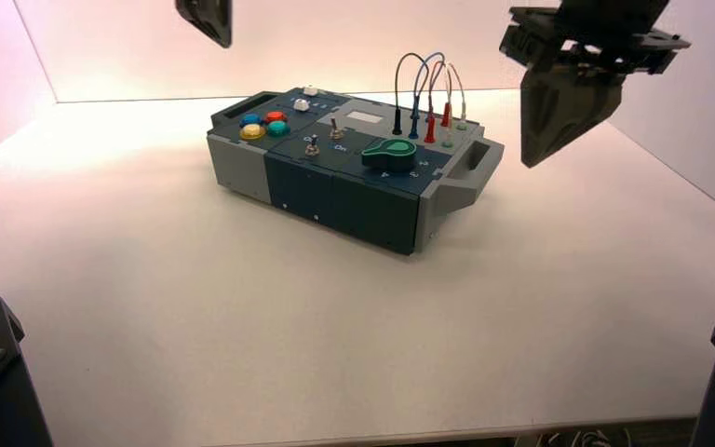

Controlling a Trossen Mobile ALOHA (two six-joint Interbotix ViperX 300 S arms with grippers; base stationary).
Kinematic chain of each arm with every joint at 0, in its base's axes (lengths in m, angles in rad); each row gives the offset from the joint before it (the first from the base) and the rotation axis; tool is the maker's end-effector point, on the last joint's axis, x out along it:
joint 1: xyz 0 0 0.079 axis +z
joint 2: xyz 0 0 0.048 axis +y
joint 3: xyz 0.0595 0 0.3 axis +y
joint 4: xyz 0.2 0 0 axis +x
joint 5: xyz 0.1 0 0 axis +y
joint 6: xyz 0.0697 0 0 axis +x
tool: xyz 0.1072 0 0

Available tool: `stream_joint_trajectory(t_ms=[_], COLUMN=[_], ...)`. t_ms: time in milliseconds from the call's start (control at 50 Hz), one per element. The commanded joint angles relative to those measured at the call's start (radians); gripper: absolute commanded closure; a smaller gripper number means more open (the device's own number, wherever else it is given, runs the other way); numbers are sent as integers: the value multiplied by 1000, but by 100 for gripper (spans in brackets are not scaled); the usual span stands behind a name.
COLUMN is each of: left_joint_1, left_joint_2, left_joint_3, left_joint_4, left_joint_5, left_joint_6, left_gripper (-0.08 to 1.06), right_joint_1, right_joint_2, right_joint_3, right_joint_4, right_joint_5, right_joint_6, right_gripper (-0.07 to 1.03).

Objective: Rotate the box counterclockwise.

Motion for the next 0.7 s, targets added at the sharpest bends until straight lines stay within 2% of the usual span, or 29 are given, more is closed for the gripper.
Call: stream_joint_trajectory(t_ms=[20,240,700], left_joint_1=[-14,-17,-26], left_joint_2=[14,103,273], left_joint_3=[-63,-150,-321], left_joint_4=[0,0,-2], left_joint_5=[-18,-25,-17], left_joint_6=[9,18,29], left_gripper=[100,100,100], right_joint_1=[18,52,64], right_joint_2=[20,80,189], right_joint_3=[-37,-51,-64], right_joint_4=[8,20,40], right_joint_5=[-5,-12,-71], right_joint_6=[-2,-2,-5], right_gripper=[98,98,98])
